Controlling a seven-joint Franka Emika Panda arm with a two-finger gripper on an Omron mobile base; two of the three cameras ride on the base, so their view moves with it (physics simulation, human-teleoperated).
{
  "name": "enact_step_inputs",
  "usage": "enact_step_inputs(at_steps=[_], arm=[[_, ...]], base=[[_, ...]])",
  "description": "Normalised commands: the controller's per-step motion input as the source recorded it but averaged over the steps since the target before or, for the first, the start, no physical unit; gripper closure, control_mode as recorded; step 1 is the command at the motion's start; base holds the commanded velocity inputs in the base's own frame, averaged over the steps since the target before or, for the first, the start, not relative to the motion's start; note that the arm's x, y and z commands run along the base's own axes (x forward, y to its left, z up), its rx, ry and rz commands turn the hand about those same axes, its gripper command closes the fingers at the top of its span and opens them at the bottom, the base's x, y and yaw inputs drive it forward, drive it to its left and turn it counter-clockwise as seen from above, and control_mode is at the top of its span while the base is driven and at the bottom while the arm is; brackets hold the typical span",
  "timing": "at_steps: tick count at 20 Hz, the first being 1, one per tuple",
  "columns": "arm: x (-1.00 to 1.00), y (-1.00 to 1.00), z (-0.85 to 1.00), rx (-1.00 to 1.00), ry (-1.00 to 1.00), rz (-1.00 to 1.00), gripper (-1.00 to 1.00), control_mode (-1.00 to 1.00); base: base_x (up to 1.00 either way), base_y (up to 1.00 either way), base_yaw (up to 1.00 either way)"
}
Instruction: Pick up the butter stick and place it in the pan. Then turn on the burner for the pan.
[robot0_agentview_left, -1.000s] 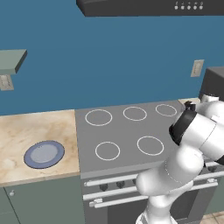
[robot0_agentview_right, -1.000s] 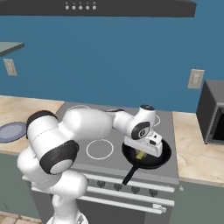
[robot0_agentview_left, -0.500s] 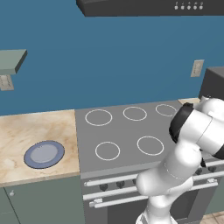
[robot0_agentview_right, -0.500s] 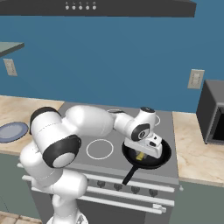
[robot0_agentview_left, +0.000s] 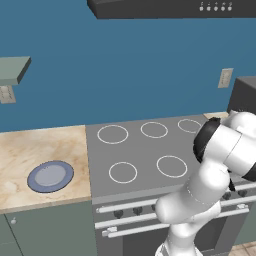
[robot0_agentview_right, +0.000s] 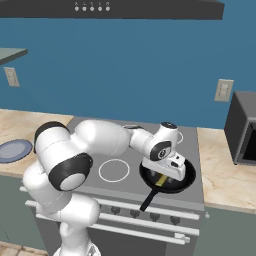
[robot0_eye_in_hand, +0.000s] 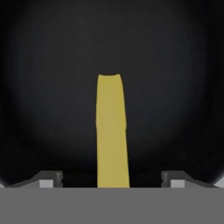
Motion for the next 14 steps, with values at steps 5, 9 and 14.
enact_step_inputs(at_steps=[5,9,14], arm=[[-0.1,-0.02,0.3,0.0,-0.04,0.0,-1.0,-1.0],[-0.35,0.0,0.51,0.0,-0.08,0.0,-1.0,-1.0],[-0.72,-0.17,0.32,0.0,-0.18,0.04,-1.0,-1.0]], base=[[0.0,0.0,0.0],[0.0,0.0,0.0],[0.0,0.0,0.0]])
